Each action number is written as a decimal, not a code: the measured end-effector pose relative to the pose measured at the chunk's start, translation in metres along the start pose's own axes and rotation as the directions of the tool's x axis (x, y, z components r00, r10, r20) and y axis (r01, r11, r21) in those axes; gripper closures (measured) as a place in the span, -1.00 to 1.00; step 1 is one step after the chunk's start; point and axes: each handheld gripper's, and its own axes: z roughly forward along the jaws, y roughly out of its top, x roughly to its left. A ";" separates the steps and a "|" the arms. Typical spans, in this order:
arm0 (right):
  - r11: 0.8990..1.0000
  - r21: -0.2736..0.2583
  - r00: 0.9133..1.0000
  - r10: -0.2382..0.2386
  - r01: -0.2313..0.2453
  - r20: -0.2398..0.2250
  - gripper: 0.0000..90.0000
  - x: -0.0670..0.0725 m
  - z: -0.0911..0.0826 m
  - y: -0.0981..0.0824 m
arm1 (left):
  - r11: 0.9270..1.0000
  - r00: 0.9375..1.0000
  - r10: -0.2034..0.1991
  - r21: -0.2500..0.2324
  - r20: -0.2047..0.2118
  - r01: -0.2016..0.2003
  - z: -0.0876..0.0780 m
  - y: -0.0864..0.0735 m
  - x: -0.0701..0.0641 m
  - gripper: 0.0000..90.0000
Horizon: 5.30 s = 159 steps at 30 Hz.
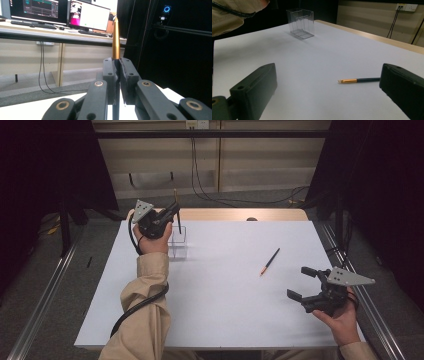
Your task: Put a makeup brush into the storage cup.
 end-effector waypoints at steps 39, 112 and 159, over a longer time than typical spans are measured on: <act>1.000 0.000 1.000 -0.002 0.002 0.005 -0.98 0.000 -0.001 0.000 | 1.000 1.000 0.023 0.001 -0.017 -0.023 0.010 -0.017 0.005 0.86; 1.000 -0.005 1.000 -0.010 0.010 -0.011 -0.98 0.002 0.001 0.002 | 0.999 0.999 0.007 0.053 -0.034 -0.005 0.005 -0.051 0.011 0.86; 1.000 0.001 1.000 -0.020 0.020 -0.022 -0.98 0.004 0.005 0.003 | 0.998 0.991 0.000 0.056 0.132 -0.007 -0.016 -0.052 -0.004 -0.41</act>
